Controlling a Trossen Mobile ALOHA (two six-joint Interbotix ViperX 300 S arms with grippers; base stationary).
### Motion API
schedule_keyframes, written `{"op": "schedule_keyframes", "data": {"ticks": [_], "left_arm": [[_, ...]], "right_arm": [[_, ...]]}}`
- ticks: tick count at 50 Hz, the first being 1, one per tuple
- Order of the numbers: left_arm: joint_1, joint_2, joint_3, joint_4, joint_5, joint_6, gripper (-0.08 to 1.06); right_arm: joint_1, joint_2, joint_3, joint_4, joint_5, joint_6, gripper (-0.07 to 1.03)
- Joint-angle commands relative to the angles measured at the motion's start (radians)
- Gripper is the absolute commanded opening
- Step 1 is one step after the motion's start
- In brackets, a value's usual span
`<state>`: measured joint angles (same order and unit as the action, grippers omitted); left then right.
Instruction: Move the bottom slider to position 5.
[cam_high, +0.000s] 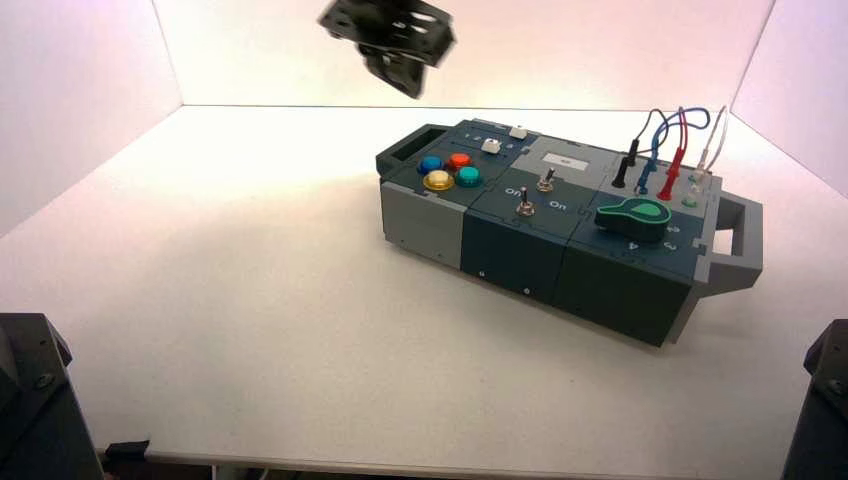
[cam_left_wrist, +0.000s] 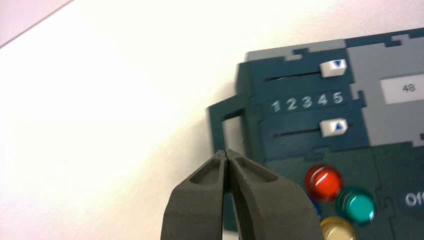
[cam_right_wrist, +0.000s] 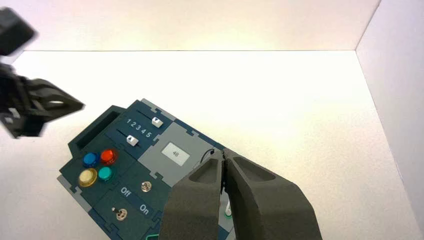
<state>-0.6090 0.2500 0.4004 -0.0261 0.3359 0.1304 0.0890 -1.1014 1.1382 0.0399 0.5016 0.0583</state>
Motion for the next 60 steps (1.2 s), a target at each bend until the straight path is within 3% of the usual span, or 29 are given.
{"op": "schedule_keyframes", "data": {"ticks": [1,12,60], "left_arm": [[-0.035,0.011,-0.066,-0.002,0.006,-0.002,-0.03],[-0.074,0.051,-0.114,-0.014,0.038,-0.002,-0.03],[-0.123,0.126,-0.137,-0.071,0.041,-0.002,-0.03]], "right_arm": [[0.005,0.017,-0.025,0.002,-0.005,-0.002,-0.02],[0.005,0.026,-0.026,0.002,-0.005,-0.002,-0.02],[0.003,0.028,-0.028,0.002,-0.005,0.0,-0.02]]}}
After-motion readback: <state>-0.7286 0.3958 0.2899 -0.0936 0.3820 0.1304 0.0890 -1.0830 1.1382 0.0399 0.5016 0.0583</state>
